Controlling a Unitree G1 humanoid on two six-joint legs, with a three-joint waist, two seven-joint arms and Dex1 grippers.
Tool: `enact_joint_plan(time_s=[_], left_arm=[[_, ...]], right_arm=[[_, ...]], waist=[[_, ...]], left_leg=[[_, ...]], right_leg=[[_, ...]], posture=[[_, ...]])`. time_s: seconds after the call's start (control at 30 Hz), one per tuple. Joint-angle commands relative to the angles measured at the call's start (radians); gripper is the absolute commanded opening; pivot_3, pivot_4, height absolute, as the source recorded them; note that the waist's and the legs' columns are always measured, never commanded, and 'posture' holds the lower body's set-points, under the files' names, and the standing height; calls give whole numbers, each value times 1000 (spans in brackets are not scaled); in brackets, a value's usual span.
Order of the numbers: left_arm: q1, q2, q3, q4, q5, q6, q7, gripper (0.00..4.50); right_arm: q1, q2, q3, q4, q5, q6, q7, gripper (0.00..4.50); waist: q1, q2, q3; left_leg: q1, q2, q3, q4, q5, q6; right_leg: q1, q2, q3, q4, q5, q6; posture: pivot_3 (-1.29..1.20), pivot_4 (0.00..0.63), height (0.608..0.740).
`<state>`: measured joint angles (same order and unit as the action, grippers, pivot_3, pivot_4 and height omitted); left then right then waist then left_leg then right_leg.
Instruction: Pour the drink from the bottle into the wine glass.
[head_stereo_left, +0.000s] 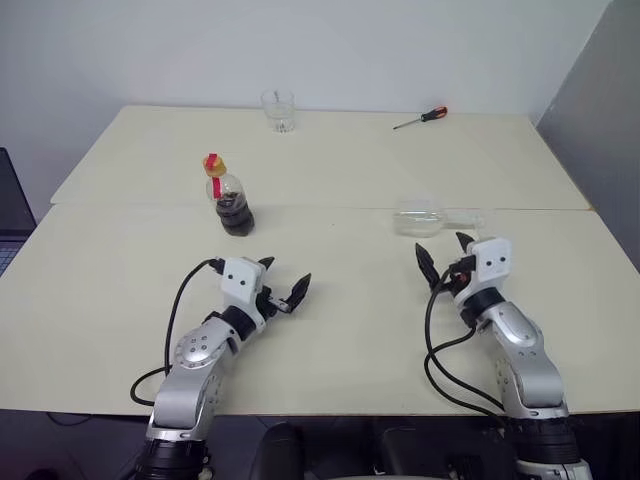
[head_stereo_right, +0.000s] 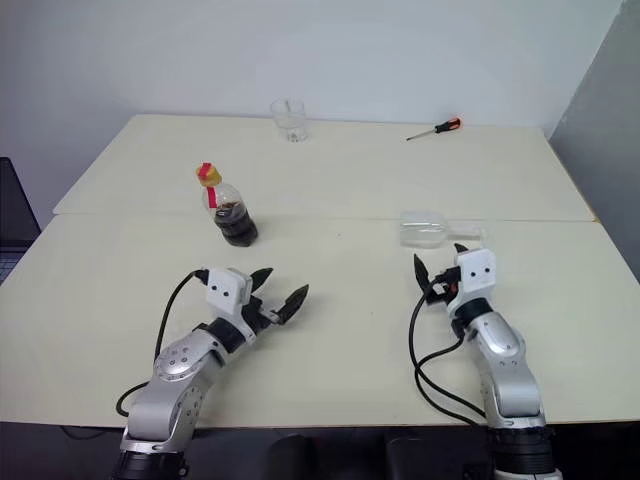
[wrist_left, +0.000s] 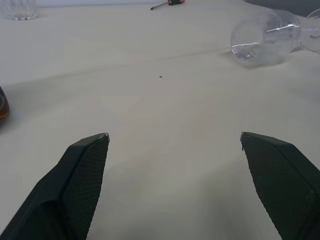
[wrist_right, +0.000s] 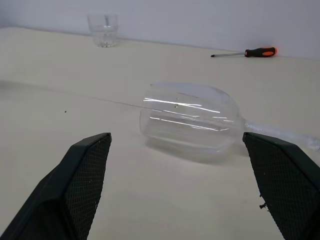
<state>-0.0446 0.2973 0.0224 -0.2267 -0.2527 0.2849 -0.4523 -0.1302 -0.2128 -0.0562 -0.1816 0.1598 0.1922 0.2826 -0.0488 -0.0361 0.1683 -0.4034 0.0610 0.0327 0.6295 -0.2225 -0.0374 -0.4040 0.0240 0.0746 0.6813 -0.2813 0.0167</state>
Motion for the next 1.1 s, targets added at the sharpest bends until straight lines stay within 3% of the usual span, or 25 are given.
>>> enact_joint_plan(time_s=[0.03, 0.53, 0.8, 0.93, 1.1], left_arm=[[0, 2, 4, -14, 21, -52, 10, 4461], [-13, -16, 67, -8, -10, -99, 45, 4461], [55, -18, 140, -5, 141, -182, 234, 4461], [-12, -47, 168, 26, 92, -132, 262, 4461], [-90, -31, 177, 108, 131, -85, 310, 4461]], right_arm=[[-6, 6, -11, -36, 17, -24, 0, 4500], [-4, -15, -21, -54, 59, 24, 33, 4500], [12, -42, 89, -185, 204, 171, 192, 4500], [-22, -59, 111, -161, 190, 179, 213, 4500], [-46, -76, 152, -182, 251, 244, 292, 4500]], waist=[[0, 0, 0], [0, 0, 0], [-2, 0, 0], [2, -1, 0], [5, -2, -1]], left_leg=[[0, 0, 0, 0, 0, 0], [0, 0, 0, 0, 0, 0], [0, 2, -2, 0, 0, 0], [0, 1, -1, 1, 0, 0], [0, 0, 0, 2, 0, 0]], right_leg=[[0, 0, 0, 0, 0, 0], [0, 0, 0, 0, 0, 0], [0, 0, 0, 0, 0, -1], [1, 0, -2, 0, 1, 0], [1, 1, -1, 0, 1, 1]], posture=[[0, 150, 740], [0, 150, 740], [0, 150, 740], [0, 150, 740], [0, 150, 740]])
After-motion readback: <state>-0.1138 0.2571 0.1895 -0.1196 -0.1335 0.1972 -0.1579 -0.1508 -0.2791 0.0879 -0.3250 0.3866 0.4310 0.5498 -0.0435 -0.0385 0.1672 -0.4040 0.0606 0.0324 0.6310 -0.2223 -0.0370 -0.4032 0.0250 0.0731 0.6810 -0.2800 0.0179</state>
